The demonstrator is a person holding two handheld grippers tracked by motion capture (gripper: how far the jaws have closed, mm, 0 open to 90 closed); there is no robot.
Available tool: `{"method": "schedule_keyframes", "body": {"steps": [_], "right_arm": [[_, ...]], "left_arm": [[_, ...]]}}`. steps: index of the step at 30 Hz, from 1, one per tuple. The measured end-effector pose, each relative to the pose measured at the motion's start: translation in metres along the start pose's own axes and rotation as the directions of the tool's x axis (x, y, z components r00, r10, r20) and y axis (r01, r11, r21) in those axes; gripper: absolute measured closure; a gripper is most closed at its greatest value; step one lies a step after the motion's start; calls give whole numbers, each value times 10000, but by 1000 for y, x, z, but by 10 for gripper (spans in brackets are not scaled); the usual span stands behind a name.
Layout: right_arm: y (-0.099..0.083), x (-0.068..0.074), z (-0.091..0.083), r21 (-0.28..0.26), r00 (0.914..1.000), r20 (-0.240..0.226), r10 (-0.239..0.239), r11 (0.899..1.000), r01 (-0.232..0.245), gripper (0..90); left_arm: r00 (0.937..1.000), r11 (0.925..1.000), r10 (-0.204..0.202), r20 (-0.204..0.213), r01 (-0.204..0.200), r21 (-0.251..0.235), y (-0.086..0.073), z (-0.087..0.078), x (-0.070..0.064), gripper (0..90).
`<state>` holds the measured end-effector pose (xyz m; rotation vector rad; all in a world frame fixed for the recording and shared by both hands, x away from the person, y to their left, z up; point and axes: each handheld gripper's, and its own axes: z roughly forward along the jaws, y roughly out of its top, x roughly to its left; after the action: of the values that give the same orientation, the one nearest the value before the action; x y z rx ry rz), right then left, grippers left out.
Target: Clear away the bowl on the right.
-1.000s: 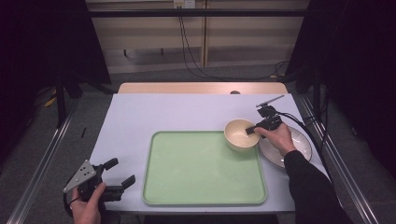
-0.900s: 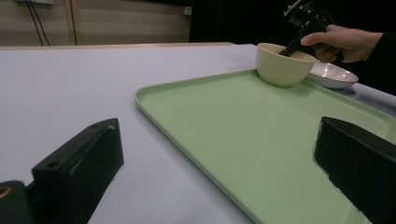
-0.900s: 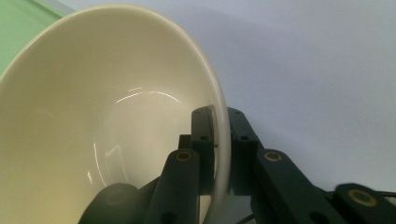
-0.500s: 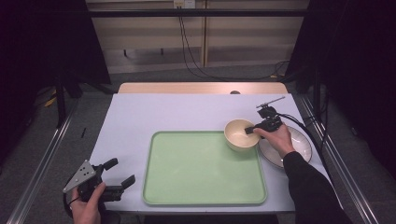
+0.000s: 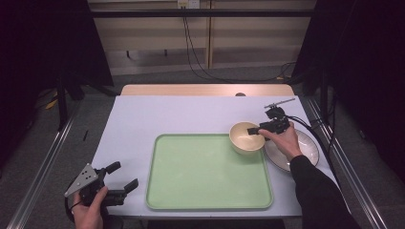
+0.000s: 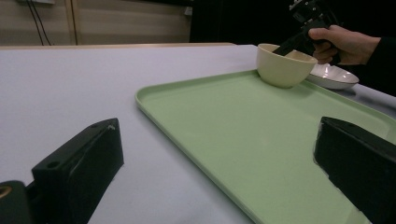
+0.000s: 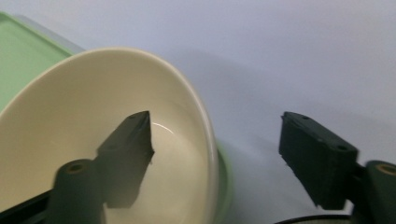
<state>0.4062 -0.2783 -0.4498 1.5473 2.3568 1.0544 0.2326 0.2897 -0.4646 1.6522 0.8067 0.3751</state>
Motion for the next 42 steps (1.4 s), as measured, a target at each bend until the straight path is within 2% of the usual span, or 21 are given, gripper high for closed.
{"method": "schedule_keyframes", "body": {"steps": [3, 5, 7, 10, 11, 14, 20, 22, 27, 32, 33, 35, 36, 39, 40, 42], "right_arm": [[1, 0, -1, -185, 9998, 113, 155, 9997, -153, 92], [0, 1, -2, -331, 9999, -105, 31, 9994, -34, 10], [1, 1, -3, -480, 9998, -200, 90, 9988, -99, 44], [2, 1, -5, -554, 9996, -248, 99, 9984, -113, 21], [2, 1, -6, -595, 9996, 54, 264, 9979, -261, 30], [1, 1, -7, -638, 9997, 121, 216, 9977, -208, 39], [-1, 7, -15, -1511, 9973, 718, 141, 9885, -31, 35], [-2, 8, -17, -1634, 9972, 724, 198, 9865, -77, 35], [-7, 8, -27, -1867, 9968, 763, -238, 9817, 377, 36], [-12, 7, -36, -1922, 9979, 577, -299, 9805, 405, 37], [-15, 6, -40, -2038, 9980, 315, -548, 9772, 601, 21], [-18, 6, -45, -2173, 9979, 290, -583, 9741, 632, 26], [-18, 6, -46, -2116, 9978, 401, -521, 9755, 594, 36], [-20, 7, -48, -2226, 9960, 653, -616, 9721, 747, 36], [-23, 8, -51, -2406, 9945, 822, -648, 9671, 829, 41], [-25, 10, -53, -2418, 9934, 920, -685, 9662, 891, 39]], "left_arm": [[10000, 10000, 18, -4, -18, 9, 0, 0, 0, 15], [10000, 10000, -4, 18, 5, -22, 0, 0, 0, 15], [10000, 10000, 6, -21, -6, 10, 0, 0, 0, 15], [10000, 10000, 10, -21, -10, 18, 0, 0, 0, 15], [10000, 10000, 10, -29, -10, 23, 0, 0, 0, 15], [10000, 10000, 18, -33, -18, 51, 0, 0, 0, 15], [10000, 10000, 1, -3, -1, 34, 0, 0, 0, 15], [10000, 10000, 15, -12, -15, 46, 0, 0, 1, 15], [9999, 9998, 154, 5, -155, 155, 0, -1, 1, 15], [9999, 9998, 116, -48, -116, 140, 0, -1, 1, 15], [9999, 9998, 120, -84, -119, 147, 0, -1, 1, 15], [9998, 9997, 182, -57, -181, 176, 0, -1, 1, 15], [9998, 9997, 182, -57, -181, 176, 0, -1, 1, 15], [9998, 9997, 182, -24, -182, 187, 0, -1, 1, 15], [9999, 9998, 127, -86, -126, 133, 0, 0, 1, 15], [9999, 9998, 130, -73, -129, 144, 0, -1, 1, 15]]}}
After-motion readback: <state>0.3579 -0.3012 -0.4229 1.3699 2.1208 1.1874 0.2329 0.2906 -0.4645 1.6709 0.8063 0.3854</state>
